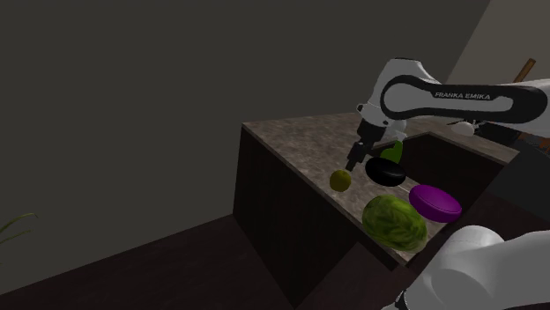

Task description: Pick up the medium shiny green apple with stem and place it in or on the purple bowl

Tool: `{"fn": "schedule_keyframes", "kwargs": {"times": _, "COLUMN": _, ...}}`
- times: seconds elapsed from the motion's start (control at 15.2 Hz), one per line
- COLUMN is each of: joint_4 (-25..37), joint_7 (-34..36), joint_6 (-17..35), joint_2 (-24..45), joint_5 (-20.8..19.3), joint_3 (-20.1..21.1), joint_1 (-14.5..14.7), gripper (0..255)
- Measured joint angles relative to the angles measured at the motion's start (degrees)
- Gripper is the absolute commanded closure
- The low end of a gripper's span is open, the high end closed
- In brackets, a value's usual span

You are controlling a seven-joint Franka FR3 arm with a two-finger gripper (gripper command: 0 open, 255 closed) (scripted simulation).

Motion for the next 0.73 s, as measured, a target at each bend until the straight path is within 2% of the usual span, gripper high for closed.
{"fn": "schedule_keyframes", "kwargs": {"times": 0.46, "joint_4": 2.3, "joint_7": -7.6, "joint_6": 9.5, "joint_2": 10.3, "joint_5": -0.9, "joint_3": -7.4, "joint_1": -1.6, "gripper": 0}}
{"fn": "schedule_keyframes", "kwargs": {"times": 0.73, "joint_4": 5.9, "joint_7": -12.9, "joint_6": 14.1, "joint_2": 17.9, "joint_5": 0.7, "joint_3": -11.8, "joint_1": -1.8, "gripper": 0}}
